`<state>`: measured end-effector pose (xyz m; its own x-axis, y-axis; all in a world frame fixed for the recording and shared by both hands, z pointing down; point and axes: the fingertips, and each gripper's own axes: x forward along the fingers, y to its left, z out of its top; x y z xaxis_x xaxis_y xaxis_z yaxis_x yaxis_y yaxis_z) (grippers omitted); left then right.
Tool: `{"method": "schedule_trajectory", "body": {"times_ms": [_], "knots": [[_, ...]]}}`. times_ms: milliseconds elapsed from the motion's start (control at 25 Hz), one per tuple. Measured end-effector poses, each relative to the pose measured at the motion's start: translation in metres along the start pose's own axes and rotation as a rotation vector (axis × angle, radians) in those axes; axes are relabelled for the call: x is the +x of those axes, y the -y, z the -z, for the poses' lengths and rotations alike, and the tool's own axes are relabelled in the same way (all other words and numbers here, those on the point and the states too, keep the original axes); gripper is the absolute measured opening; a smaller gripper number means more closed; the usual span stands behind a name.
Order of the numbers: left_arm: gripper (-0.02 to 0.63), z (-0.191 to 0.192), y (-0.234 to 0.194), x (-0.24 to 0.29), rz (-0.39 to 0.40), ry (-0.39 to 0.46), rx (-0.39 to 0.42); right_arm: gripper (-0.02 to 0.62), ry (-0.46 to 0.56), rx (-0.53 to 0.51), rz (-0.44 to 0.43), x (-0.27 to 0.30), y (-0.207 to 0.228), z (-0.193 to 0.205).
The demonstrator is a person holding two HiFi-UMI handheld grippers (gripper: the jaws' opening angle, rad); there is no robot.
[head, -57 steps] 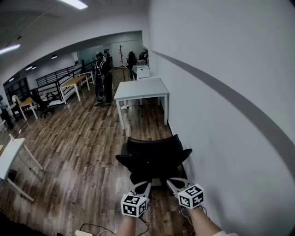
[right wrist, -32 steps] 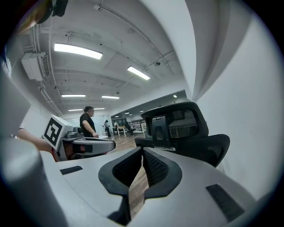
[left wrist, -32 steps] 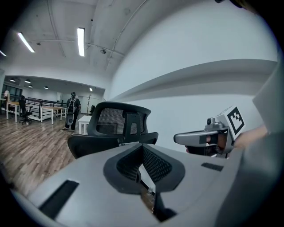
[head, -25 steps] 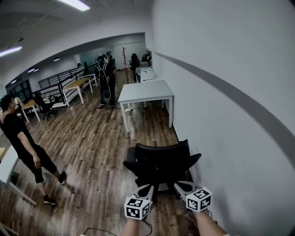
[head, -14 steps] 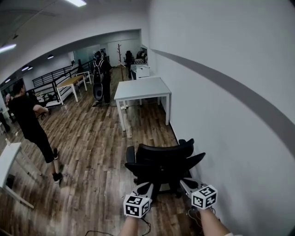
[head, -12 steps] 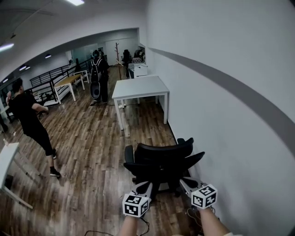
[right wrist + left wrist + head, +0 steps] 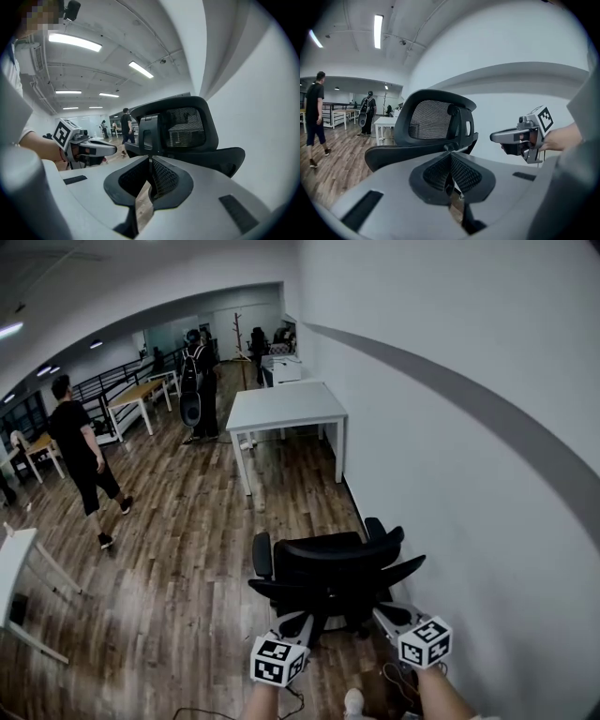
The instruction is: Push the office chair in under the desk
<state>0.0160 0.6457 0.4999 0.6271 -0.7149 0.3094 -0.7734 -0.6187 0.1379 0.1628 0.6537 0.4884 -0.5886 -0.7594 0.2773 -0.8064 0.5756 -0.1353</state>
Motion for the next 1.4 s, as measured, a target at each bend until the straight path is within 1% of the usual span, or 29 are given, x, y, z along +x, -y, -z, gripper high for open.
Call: {"method": "schedule_trajectory", "body": {"times_ms": [160,400,560,800,920,1000,1040,1080,1120,1280,1400], "knots": [[0.003,-0.005,-0.009,0.010,-0.017,-0.010,0.029,0.037,0.000,-0.009,-0.019,0.010,0.016,-0.006],[0.003,-0.008,-0.022,0.007,-0.030,-0.096,0.149,0.037,-0.054,-0.106,-0.043,0.015,0.027,-0.011],[0.003,-0.008,-0.028,0.005,-0.045,-0.177,0.312,0.037,-0.152,-0.249,-0.094,0.013,0.031,-0.011],[0.003,-0.004,-0.046,0.005,-0.072,-0.313,0.566,0.037,-0.352,-0.518,-0.121,0.011,0.051,-0.002],[0.009,-0.002,-0.054,0.009,-0.082,-0.392,0.646,0.038,-0.411,-0.596,-0.121,0.012,0.063,-0.002],[0.040,0.000,-0.059,0.011,-0.083,-0.445,0.680,0.041,-0.433,-0.621,-0.117,0.013,0.070,-0.006],[0.061,0.000,-0.061,0.012,-0.083,-0.469,0.696,0.049,-0.443,-0.628,-0.119,0.014,0.074,-0.008],[0.081,0.000,-0.063,0.013,-0.086,-0.490,0.714,0.075,-0.450,-0.636,-0.125,0.015,0.077,-0.009],[0.092,0.000,-0.065,0.015,-0.090,-0.506,0.733,0.123,-0.456,-0.650,-0.134,0.016,0.080,-0.010],[0.094,0.001,-0.076,0.026,-0.116,-0.567,0.827,0.153,-0.508,-0.735,-0.158,0.023,0.098,-0.008],[0.135,0.006,-0.086,0.033,-0.130,-0.647,0.893,0.184,-0.566,-0.802,-0.160,0.027,0.110,-0.005]]}}
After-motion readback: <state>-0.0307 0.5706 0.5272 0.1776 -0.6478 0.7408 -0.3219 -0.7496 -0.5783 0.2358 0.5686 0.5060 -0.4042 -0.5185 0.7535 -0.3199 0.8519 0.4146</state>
